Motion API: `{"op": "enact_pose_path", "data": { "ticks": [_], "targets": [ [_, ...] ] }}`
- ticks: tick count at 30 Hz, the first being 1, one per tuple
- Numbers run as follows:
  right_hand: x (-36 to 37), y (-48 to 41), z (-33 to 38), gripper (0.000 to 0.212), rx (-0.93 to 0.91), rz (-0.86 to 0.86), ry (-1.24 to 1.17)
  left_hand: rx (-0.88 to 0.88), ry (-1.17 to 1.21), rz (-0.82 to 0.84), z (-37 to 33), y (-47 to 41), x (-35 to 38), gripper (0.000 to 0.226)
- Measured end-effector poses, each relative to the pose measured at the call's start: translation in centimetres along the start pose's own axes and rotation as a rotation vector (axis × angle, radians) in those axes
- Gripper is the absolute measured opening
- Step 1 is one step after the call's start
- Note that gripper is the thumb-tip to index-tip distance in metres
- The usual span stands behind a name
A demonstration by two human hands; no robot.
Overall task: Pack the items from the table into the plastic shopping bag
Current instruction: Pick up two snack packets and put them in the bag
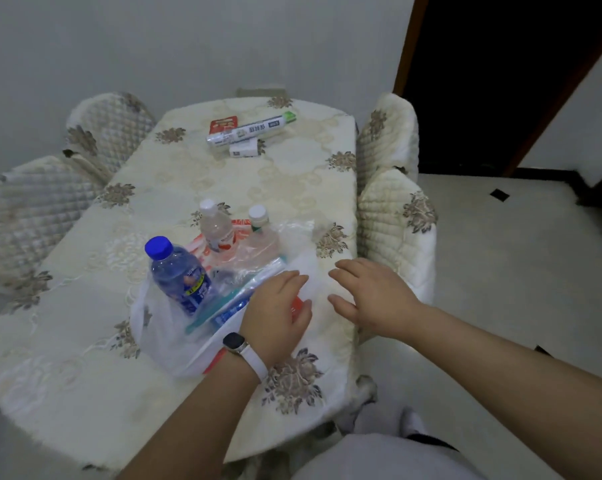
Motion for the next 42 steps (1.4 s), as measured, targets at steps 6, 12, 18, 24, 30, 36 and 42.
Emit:
{"op": "enact_pose_path", "data": {
  "ticks": [6, 12, 18, 24, 30, 36, 42],
  "targets": [
    [-2.9, 3.3, -5.3, 0.050, 0.008, -0.083, -0.001, 0.084, -0.052, 0.013, -6.7, -2.5, 2.7, 0.043],
    [-6.3, 10.4, -16.5, 0.053, 0.147, -0.102, 0.014, 0.246, -0.125, 0.062, -17.2, -6.8, 9.1, 0.042],
    [-8.8, 18.3, -26.9, 0.051, 0.239, -0.164, 0.045, 0.391, -0.145, 0.061, -28.0, -11.0, 15.7, 0.039],
    [-11.0, 24.3, -34.4, 0.052, 0.335, -0.214, 0.056, 0.530, -0.172, 0.125, -35.9, -14.2, 20.9, 0.041],
    [-12.0, 26.8, -39.5, 0.051, 0.414, -0.231, 0.076, 0.648, -0.179, 0.123, -40.2, -17.9, 24.5, 0.039],
    [-11.4, 26.2, -44.5, 0.050, 0.438, -0.222, 0.106, 0.664, -0.127, 0.189, -40.6, -23.3, 29.9, 0.040],
    [-11.8, 22.7, -52.2, 0.050, 0.497, -0.165, 0.168, 0.688, -0.044, 0.221, -41.1, -32.1, 36.2, 0.040]
  ]
}}
Point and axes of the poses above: each hand's wrist, its own y-axis away from the middle knuckle, its own x-axis out of the palm, z = x × y, the point moved 4 cm from there along -y, towards the middle knuckle, and after that the axes turned 6 degrees about -x, right-handed, at the moved point
